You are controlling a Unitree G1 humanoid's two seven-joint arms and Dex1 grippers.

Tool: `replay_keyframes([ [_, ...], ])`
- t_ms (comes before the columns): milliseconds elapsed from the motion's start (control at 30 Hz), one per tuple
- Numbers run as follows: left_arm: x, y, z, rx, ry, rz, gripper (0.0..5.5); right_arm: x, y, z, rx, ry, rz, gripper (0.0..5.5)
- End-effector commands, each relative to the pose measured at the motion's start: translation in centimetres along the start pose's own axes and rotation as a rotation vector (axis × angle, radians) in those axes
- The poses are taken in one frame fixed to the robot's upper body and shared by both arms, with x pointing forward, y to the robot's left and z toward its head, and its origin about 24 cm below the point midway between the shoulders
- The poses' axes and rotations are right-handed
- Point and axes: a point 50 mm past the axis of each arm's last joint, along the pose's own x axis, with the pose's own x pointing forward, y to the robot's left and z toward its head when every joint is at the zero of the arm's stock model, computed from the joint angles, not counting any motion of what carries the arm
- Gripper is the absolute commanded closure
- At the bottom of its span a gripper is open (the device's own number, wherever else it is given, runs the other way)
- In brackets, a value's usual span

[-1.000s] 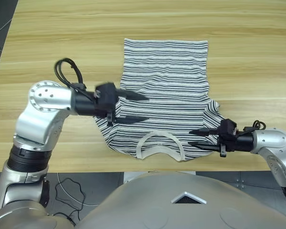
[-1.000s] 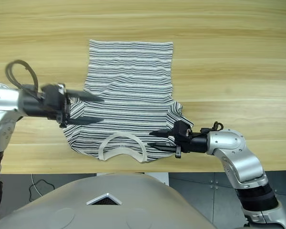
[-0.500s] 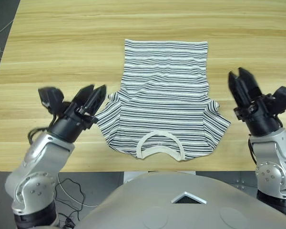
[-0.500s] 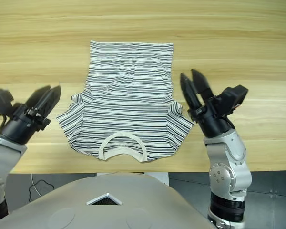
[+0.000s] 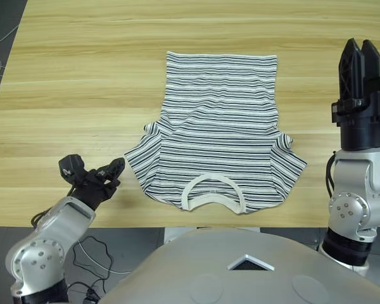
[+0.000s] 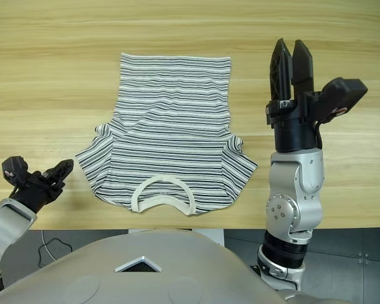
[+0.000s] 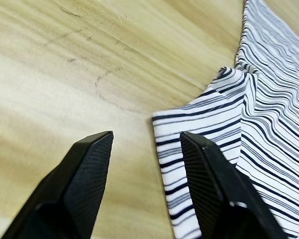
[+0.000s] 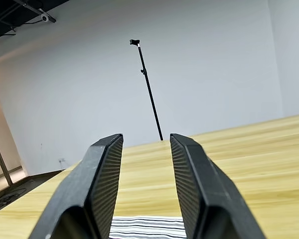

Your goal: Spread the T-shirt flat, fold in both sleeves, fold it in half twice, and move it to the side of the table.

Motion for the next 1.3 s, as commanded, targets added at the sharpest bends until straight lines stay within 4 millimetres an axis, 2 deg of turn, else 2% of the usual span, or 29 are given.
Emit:
replay_keyframes([
  [33, 1.4, 0.9, 0.1, 0.053, 0.091, 0.043, 2.97, 0.4, 0.3, 0.5, -0.005, -0.033, 0.003, 3.76],
  [400, 2.6, -1.8, -1.0, 0.019, 0.212, -0.153, 2.97, 0.6, 0.8, 0.2, -0.028, -0.034, 0.015, 3.76],
  [600, 3.4, -1.4, -0.8, 0.036, 0.188, -0.113, 2.97, 0.5, 0.9, 0.0, -0.029, -0.031, 0.014, 3.76],
  [1067, 3.0, -2.3, -1.2, 0.065, 0.182, -0.168, 5.37, 0.5, 0.8, -0.1, -0.026, -0.030, 0.013, 3.76],
  [1200, 3.0, -2.2, -0.7, 0.080, 0.162, -0.160, 5.39, 0.5, 0.9, -0.2, -0.024, -0.028, 0.019, 3.76],
  [1300, 3.5, -1.6, 1.2, 0.141, 0.089, -0.105, 5.39, 0.6, 0.8, -0.3, -0.023, -0.030, 0.017, 3.76],
])
